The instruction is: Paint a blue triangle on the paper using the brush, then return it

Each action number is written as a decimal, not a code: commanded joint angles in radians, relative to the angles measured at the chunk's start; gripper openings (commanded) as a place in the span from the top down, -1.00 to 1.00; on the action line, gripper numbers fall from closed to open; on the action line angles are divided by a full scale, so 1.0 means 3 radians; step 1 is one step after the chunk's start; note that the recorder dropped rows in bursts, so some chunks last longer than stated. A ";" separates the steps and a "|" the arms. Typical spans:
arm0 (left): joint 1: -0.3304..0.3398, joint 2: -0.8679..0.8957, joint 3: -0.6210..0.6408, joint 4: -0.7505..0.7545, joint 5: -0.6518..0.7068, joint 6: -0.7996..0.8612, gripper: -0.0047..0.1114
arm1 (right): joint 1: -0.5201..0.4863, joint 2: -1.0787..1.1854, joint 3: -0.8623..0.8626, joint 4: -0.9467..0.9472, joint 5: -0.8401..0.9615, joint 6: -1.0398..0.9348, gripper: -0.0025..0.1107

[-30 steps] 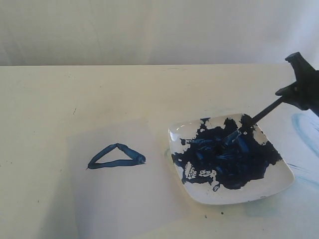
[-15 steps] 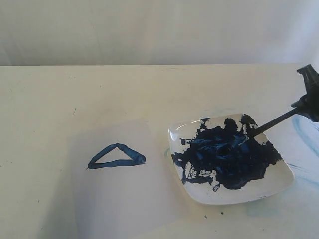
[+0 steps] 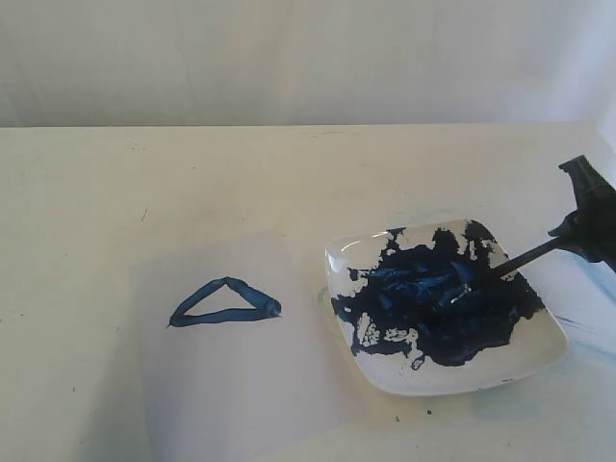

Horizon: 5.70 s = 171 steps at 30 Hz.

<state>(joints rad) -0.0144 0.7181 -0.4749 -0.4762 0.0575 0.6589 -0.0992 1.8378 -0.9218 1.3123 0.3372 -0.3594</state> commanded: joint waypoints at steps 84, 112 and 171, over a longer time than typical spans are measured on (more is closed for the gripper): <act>0.0009 -0.0030 0.0026 -0.0052 -0.0320 -0.0113 0.92 | -0.0392 -0.3071 0.0367 -0.3112 0.0402 0.0587 0.96; 0.0009 -0.0030 0.0026 -0.0052 -0.0296 -0.0107 0.92 | 0.0716 -0.4121 0.0419 -0.3081 0.0847 0.0600 0.96; 0.0009 -0.0030 0.0026 -0.0052 -0.0284 -0.0107 0.92 | 0.0546 -0.6126 0.3073 -0.4042 0.0025 0.1121 0.96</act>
<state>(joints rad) -0.0144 0.7161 -0.4749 -0.4781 -0.0337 0.6374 0.0824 0.0065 -0.0066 0.0994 0.3448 -0.0113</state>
